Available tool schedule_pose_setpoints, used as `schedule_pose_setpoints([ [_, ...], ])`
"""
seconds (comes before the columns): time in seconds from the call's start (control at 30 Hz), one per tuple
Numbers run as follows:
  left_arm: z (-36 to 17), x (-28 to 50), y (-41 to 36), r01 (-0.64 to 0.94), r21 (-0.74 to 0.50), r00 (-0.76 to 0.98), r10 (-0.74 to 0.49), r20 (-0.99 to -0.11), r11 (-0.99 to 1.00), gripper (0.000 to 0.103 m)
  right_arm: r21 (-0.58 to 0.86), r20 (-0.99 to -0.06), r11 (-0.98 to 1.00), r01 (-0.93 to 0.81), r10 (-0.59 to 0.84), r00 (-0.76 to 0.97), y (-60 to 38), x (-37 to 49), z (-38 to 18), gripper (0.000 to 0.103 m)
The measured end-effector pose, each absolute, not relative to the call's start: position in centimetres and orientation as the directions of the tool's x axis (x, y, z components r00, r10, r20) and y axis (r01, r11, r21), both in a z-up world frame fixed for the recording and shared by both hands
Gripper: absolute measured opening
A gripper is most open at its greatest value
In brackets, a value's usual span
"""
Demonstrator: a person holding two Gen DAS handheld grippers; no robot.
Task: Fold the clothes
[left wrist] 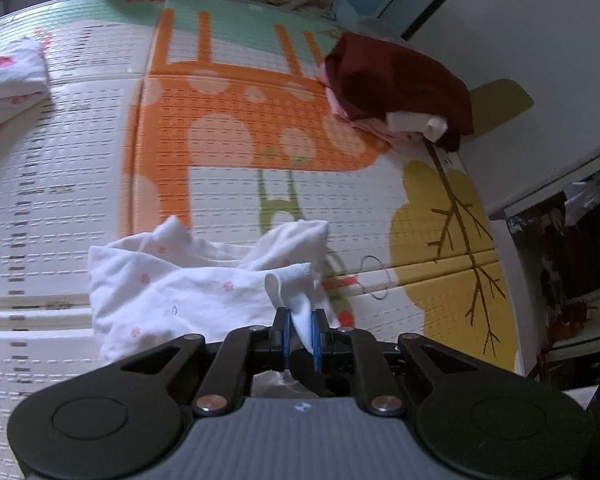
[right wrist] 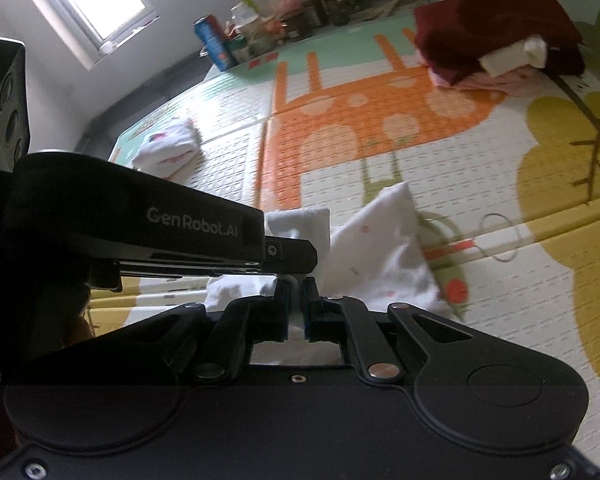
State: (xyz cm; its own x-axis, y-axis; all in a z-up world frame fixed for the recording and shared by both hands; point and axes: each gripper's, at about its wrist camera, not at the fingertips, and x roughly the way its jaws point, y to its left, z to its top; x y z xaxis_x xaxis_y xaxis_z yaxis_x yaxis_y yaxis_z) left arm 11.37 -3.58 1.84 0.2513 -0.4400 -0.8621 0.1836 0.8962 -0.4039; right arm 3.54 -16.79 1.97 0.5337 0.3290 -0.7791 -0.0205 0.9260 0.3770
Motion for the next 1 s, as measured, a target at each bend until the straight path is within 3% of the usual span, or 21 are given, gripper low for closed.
schedule_pose_setpoints([
  [0.47,0.5,12.1,-8.4,0.227,-0.411,0.199,-0.455,-0.868,0.883,0.014,0.363,-0.797,0.929,0.068,0.272,0.539,-21.3,3.3,1.4,0.005],
  [0.63,-1.2,12.6,-9.4,0.215,-0.381,0.187,-0.421,-0.888,0.899,0.029,0.343,-0.828,0.933,0.112,0.243,0.506,-22.4,4.0,-0.3,0.006],
  [0.83,-1.5,13.1,-8.9,0.188,-0.354,0.208,-0.389,-0.897,0.916,0.045,0.328,-0.850,0.929,0.170,0.212,0.482,-23.5,4.3,-1.8,0.020],
  [1.0,-0.7,13.5,-7.8,0.167,-0.348,0.241,-0.380,-0.893,0.923,0.051,0.358,-0.835,0.914,0.190,0.223,0.503,-24.8,4.3,-1.4,0.021],
])
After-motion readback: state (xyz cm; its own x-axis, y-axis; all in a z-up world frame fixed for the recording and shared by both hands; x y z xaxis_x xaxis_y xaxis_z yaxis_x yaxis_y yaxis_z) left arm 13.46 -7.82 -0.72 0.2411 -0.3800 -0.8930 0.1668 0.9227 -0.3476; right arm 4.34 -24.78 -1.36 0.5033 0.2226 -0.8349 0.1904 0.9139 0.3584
